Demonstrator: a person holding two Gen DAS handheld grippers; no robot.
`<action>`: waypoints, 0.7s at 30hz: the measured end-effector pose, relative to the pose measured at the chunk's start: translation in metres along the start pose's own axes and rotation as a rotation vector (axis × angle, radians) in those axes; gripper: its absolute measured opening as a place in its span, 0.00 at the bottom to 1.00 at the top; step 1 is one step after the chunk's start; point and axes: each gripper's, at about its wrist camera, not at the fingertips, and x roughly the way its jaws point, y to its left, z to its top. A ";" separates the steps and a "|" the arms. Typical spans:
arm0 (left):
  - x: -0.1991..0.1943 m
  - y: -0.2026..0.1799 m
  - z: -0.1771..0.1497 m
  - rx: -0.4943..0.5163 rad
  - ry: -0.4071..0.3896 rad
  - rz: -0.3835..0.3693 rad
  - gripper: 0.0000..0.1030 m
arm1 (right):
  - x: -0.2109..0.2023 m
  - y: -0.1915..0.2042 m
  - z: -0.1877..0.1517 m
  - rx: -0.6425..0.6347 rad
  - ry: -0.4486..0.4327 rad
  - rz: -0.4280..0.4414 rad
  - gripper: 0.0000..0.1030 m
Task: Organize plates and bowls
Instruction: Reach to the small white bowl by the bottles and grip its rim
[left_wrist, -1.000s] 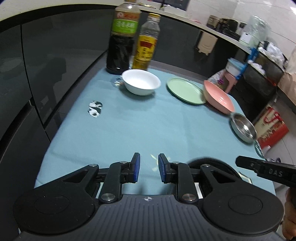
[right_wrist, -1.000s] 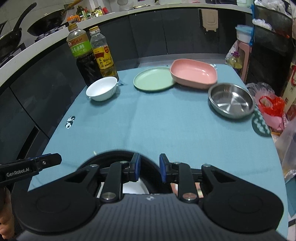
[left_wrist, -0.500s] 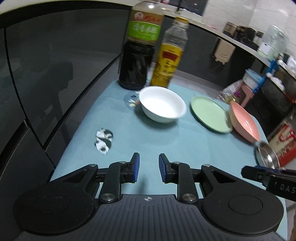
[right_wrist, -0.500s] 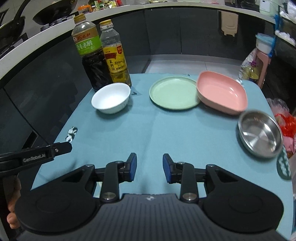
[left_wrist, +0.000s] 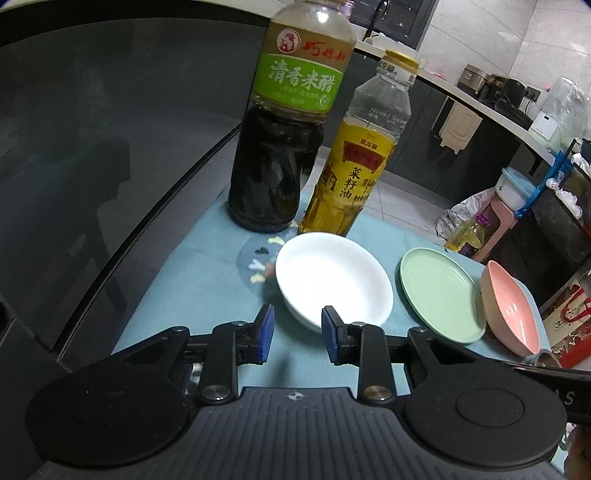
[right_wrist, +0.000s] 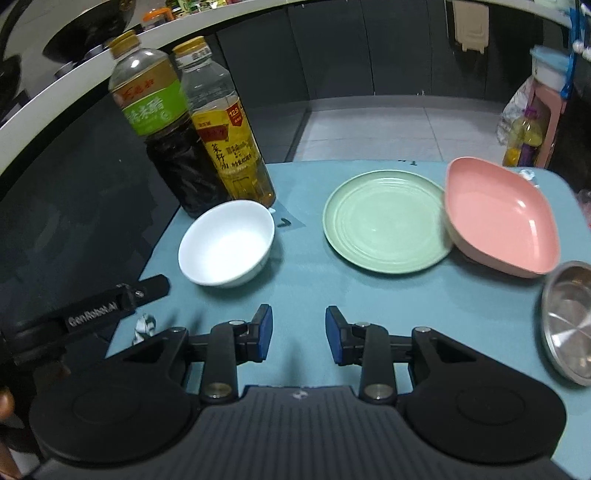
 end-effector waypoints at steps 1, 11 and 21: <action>0.003 0.000 0.002 0.000 0.002 0.000 0.25 | 0.005 0.001 0.004 0.006 0.004 0.001 0.29; 0.034 0.006 0.023 -0.031 0.010 -0.001 0.26 | 0.036 0.011 0.034 0.009 0.015 0.023 0.29; 0.062 0.008 0.022 -0.023 0.063 0.011 0.26 | 0.067 0.011 0.040 0.019 0.056 0.030 0.29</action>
